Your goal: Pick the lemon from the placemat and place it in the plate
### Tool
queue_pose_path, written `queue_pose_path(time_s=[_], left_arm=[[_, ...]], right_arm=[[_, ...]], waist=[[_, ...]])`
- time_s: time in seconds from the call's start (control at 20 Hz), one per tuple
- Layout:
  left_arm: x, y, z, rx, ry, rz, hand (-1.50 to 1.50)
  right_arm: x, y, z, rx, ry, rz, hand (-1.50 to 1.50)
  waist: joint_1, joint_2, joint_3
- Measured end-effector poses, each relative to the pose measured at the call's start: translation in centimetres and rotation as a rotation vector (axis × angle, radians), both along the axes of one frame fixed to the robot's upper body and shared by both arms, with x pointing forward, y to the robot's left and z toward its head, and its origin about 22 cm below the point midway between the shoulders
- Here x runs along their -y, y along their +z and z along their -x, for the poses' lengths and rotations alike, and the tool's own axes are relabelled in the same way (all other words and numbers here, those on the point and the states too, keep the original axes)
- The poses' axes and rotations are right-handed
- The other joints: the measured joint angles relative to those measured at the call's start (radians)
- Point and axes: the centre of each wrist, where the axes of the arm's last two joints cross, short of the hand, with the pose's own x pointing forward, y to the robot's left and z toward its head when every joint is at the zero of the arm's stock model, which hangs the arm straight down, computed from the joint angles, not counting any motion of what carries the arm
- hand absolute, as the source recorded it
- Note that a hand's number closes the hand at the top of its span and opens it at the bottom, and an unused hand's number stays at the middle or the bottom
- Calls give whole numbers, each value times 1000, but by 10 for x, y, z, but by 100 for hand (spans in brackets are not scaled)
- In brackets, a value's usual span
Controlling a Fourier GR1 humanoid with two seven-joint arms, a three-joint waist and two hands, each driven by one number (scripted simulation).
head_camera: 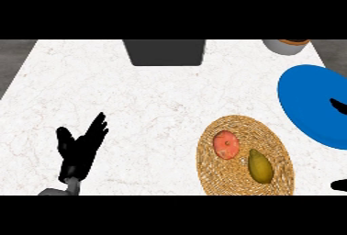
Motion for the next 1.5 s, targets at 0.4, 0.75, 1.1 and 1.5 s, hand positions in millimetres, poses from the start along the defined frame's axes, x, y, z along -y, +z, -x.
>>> queue_pose_path(time_s=[0.4,0.75,1.1,1.5], left_arm=[[4,-4,3,7,-4,-2,0],[4,-1,7,8,-12,6,0],[3,-2,2,7,-5,5,0],[4,0,2,0,-14,3,0]], right_arm=[[-60,-2,10,-83,-13,121,-150],[-90,-26,8,-165,-19,187,-150],[-115,-39,17,-205,-1,173,-150],[-128,-63,17,-207,-36,267,-150]], waist=[[5,0,1],[9,1,2],[6,1,2],[7,1,2]])
